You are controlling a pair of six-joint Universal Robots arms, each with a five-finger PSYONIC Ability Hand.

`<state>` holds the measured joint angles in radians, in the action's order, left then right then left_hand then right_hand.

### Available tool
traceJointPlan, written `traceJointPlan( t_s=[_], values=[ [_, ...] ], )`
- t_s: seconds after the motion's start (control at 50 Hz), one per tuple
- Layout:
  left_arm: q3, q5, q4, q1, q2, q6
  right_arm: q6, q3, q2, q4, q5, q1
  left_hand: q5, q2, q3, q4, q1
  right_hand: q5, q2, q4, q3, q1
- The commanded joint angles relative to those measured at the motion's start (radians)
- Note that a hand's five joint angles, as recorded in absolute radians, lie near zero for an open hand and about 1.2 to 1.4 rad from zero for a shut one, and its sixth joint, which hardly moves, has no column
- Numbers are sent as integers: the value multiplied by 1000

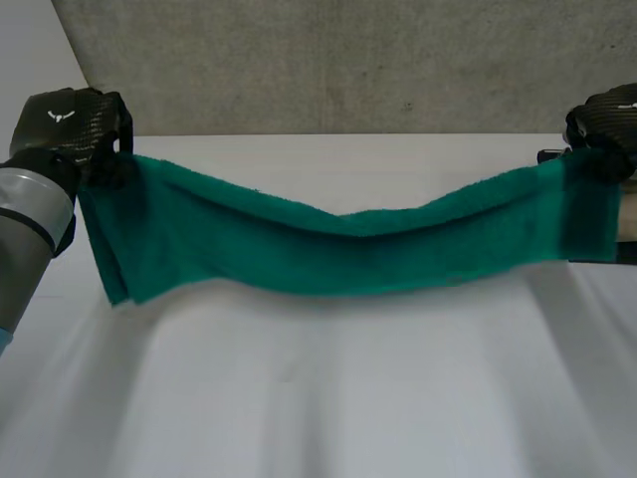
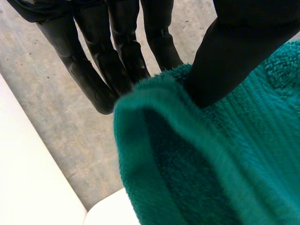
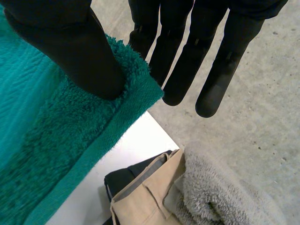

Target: Fold the laundry.

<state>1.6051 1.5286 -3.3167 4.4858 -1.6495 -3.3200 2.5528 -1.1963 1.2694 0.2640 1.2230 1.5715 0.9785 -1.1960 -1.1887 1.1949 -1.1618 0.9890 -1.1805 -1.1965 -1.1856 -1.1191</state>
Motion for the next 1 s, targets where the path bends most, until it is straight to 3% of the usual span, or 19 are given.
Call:
traceJointPlan(
  t_s=[0.02, 0.18, 0.22, 0.24, 0.26, 0.28, 0.3, 0.42, 0.5, 0.58, 0.66, 0.78, 1.0],
  values=[
    [-142, 13, 65, -3, -239, -29, 12, 76, -168, -25, 21, 57, 243, -200, -208, 201, -234, 233, -216, -200, -211, -277],
    [-364, 82, 120, -23, -570, -78, 67, 210, -436, -158, 185, 116, 243, -200, -208, 201, -234, 233, -216, -200, -211, -277],
    [-405, 93, 124, -25, -615, -75, 67, 234, -492, -206, 234, 134, 13, 30, 22, -28, -5, 206, -189, -173, -184, -251],
    [-413, 94, 124, -25, -622, -72, 67, 238, -505, -221, 251, 142, -198, 241, 233, -239, 206, -149, 166, 182, 171, 104],
    [-418, 94, 124, -25, -627, -69, 67, 241, -515, -233, 265, 145, -505, 548, 541, -547, 514, -431, 448, 464, 453, 387],
    [-418, 100, 123, -26, -621, -64, 69, 244, -519, -255, 294, 154, -900, 943, 936, -942, 909, -858, 875, 891, 880, 814],
    [-413, 102, 123, -27, -615, -65, 70, 241, -518, -262, 306, 157, -979, 1021, 1014, -1020, 987, -912, 929, 945, 934, 868],
    [-295, 119, 121, -20, -495, -61, 75, 153, -412, -232, 320, 156, -979, 1021, 1014, -1020, 987, -989, 1006, 1022, 1011, 945],
    [-142, 79, 111, -25, -382, -78, 28, 55, -322, -146, 239, 134, -979, 1021, 1014, -1020, 987, -986, 1003, 1019, 1009, 942],
    [17, -2, 83, -17, -337, -177, -129, -46, -285, -36, 81, 85, -837, 880, 873, -879, 846, -764, 781, 797, 786, 719],
    [77, -48, 46, 3, -352, -278, -239, -95, -289, -12, 17, 45, -808, 851, 843, -850, 816, -617, 634, 650, 639, 572],
    [70, -54, -20, 33, -411, -354, -266, -97, -357, -103, 18, 24, -758, 801, 793, -800, 766, -561, 577, 593, 583, 516],
    [39, -61, -32, 29, -434, -319, -240, -39, -444, -235, 13, 25, -605, 648, 641, -647, 614, -443, 460, 476, 465, 399]
  ],
)
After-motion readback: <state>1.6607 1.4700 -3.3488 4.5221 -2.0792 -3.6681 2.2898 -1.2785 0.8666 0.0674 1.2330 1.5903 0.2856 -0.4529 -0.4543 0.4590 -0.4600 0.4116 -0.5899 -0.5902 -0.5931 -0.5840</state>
